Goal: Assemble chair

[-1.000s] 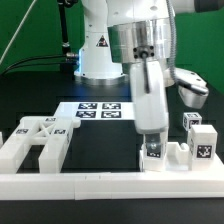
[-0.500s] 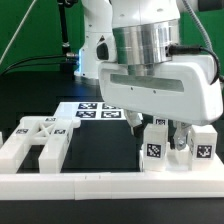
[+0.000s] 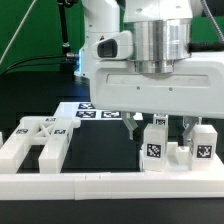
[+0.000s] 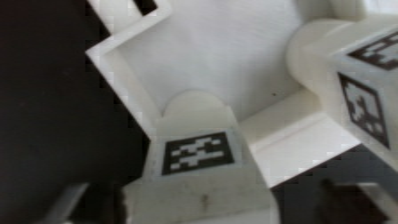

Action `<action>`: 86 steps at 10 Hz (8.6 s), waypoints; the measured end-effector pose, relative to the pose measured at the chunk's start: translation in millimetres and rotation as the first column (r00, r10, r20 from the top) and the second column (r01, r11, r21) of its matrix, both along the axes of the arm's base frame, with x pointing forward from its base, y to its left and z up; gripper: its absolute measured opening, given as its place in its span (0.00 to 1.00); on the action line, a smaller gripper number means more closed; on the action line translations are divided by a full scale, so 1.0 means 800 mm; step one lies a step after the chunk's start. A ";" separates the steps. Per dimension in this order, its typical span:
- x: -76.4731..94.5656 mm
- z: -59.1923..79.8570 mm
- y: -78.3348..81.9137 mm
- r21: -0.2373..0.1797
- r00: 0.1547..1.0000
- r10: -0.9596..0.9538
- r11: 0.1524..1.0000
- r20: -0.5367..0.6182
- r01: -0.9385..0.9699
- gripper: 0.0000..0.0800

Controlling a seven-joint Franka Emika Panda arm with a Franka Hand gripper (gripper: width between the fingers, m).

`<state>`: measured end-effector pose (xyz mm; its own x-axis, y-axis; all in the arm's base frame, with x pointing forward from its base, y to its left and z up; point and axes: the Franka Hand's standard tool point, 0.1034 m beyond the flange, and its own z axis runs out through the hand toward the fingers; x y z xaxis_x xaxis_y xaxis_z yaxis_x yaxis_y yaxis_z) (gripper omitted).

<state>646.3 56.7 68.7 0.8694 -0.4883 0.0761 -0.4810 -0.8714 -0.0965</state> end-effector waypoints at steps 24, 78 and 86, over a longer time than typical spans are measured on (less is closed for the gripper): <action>0.001 0.000 -0.006 0.006 0.994 0.108 0.994 -0.004 -0.108 0.81; -0.074 -0.046 -0.015 -0.271 0.884 0.410 0.898 0.223 -0.348 0.81; -0.055 -0.065 -0.008 -0.288 0.882 0.402 0.899 0.244 -0.330 0.81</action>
Offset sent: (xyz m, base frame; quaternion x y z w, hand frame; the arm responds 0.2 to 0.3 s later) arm 0.0000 0.0000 0.0000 0.0000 0.0000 0.2571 0.9664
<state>602.1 50.7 16.3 0.9027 -0.0763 0.4234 -0.1046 -0.9935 0.0439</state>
